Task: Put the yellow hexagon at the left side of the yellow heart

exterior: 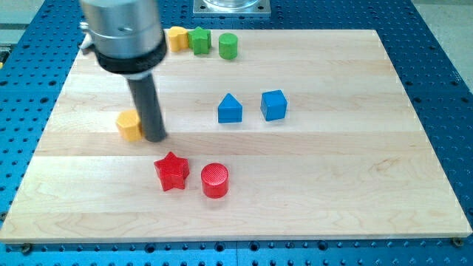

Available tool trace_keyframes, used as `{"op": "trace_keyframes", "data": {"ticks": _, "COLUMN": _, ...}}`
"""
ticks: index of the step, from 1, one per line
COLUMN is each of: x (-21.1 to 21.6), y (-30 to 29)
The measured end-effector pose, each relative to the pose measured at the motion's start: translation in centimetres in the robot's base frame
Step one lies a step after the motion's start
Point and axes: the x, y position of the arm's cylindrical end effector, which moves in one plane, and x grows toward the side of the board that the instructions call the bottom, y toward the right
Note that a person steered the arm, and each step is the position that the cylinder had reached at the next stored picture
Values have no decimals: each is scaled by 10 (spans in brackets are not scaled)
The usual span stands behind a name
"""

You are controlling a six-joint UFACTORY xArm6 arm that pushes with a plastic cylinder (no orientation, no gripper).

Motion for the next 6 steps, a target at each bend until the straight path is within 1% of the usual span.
{"op": "trace_keyframes", "data": {"ticks": 1, "x": -1, "y": -32}}
{"op": "trace_keyframes", "data": {"ticks": 2, "x": 38, "y": -47}}
{"op": "trace_keyframes", "data": {"ticks": 3, "x": -19, "y": -49}}
{"op": "trace_keyframes", "data": {"ticks": 4, "x": -63, "y": -49}}
{"op": "trace_keyframes", "data": {"ticks": 5, "x": 17, "y": -52}}
{"op": "trace_keyframes", "data": {"ticks": 6, "x": -14, "y": -77}}
